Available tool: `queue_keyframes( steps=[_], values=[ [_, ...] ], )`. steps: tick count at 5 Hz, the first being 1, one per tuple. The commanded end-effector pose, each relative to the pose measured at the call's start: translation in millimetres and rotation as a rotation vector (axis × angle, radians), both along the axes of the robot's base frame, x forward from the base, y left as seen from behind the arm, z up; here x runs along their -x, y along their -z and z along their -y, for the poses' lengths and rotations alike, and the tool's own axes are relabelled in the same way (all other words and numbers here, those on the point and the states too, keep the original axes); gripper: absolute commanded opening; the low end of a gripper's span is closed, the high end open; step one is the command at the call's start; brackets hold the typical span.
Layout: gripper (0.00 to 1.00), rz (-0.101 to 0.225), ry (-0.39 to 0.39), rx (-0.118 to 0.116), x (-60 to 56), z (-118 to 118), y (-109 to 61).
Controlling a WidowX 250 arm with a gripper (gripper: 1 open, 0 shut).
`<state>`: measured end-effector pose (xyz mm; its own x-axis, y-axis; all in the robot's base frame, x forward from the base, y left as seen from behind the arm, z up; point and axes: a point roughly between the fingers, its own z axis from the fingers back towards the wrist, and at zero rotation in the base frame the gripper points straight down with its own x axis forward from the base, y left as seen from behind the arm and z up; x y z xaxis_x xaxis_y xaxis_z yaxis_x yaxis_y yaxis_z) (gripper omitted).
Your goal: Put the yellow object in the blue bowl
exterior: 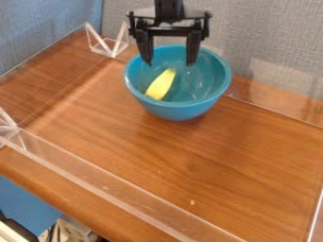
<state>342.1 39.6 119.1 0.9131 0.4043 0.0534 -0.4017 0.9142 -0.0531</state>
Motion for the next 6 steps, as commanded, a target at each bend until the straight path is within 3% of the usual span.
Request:
queue_keyframes(
  steps=[1, 2, 3, 4, 5, 6],
  values=[
    [1.0, 0.049, -0.034, -0.02, -10.9, -3.7, 2.6],
    [1.0, 0.039, -0.06, -0.034, -18.2, -2.8, 20.0],
    [1.0, 0.025, -0.121, -0.043, -18.3, -12.0, 39.4],
    [0.0, 0.021, -0.18, -0.043, -17.5, -21.5, 48.6],
    [1.0, 0.054, -0.171, -0.011, -16.3, -18.5, 23.8],
    [1.0, 0.099, -0.164, 0.022, -14.5, -16.7, -6.2]
  ],
)
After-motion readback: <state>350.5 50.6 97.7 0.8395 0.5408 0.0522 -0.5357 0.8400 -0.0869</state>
